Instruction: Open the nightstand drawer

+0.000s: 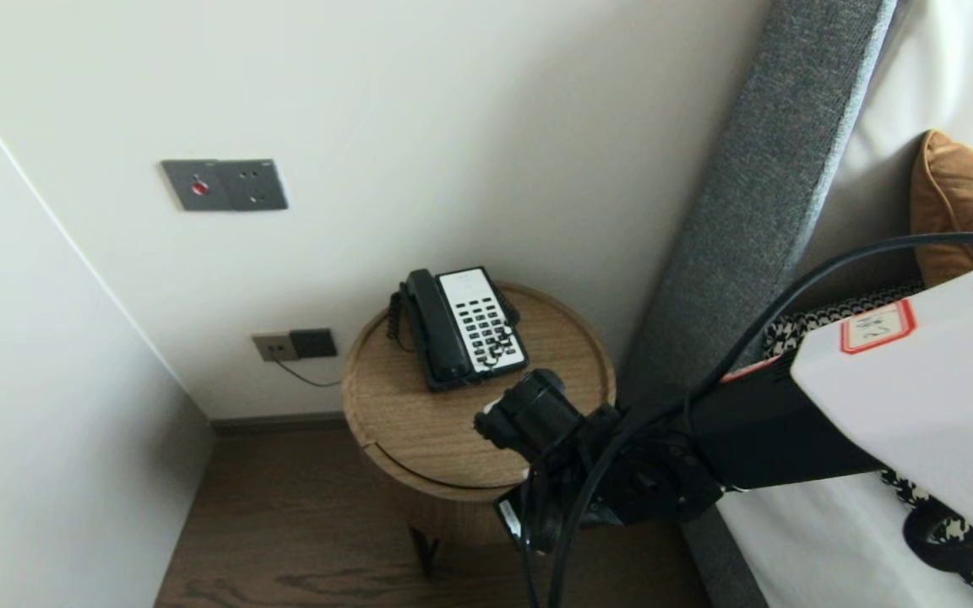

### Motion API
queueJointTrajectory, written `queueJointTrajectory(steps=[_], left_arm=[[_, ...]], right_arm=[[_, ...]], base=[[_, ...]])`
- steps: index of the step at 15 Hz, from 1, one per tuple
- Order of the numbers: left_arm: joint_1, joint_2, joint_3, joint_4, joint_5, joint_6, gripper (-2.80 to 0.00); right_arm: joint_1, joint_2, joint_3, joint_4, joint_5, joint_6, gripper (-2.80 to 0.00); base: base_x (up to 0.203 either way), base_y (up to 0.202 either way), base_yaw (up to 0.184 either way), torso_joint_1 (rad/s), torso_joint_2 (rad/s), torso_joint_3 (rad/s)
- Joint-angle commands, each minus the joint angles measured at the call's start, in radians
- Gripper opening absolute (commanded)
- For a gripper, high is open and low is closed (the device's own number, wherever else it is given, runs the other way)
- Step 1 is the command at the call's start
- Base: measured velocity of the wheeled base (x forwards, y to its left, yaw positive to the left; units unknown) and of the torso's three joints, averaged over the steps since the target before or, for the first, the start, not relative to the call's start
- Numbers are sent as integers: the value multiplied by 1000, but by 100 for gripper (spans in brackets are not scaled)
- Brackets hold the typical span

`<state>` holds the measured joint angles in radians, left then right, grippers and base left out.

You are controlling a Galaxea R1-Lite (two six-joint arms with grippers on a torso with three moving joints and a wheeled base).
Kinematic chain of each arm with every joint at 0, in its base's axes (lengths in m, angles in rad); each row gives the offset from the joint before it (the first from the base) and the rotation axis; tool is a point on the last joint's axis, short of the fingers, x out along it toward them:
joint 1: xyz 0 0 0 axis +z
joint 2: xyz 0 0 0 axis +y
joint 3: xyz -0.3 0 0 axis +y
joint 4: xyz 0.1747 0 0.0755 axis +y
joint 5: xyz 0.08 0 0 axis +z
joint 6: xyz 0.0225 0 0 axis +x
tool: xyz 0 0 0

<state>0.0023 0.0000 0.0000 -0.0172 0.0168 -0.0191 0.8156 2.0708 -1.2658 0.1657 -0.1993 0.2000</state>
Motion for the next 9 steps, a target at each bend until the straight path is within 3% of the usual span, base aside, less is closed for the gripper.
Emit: queueJointTrajectory(steps=[1, 5, 9], left_arm=[[1, 0, 0, -1, 1, -1, -280], [1, 0, 0, -1, 2, -1, -280], [1, 0, 0, -1, 2, -1, -280]], right_arm=[[-19, -98, 28, 0, -2, 1, -280], [-71, -243, 104, -4, -31, 8, -280], [-189, -386, 179, -5, -40, 5, -280]], base=[[0, 0, 0, 0, 0, 0], [0, 0, 0, 0, 0, 0], [0, 0, 0, 0, 0, 0]])
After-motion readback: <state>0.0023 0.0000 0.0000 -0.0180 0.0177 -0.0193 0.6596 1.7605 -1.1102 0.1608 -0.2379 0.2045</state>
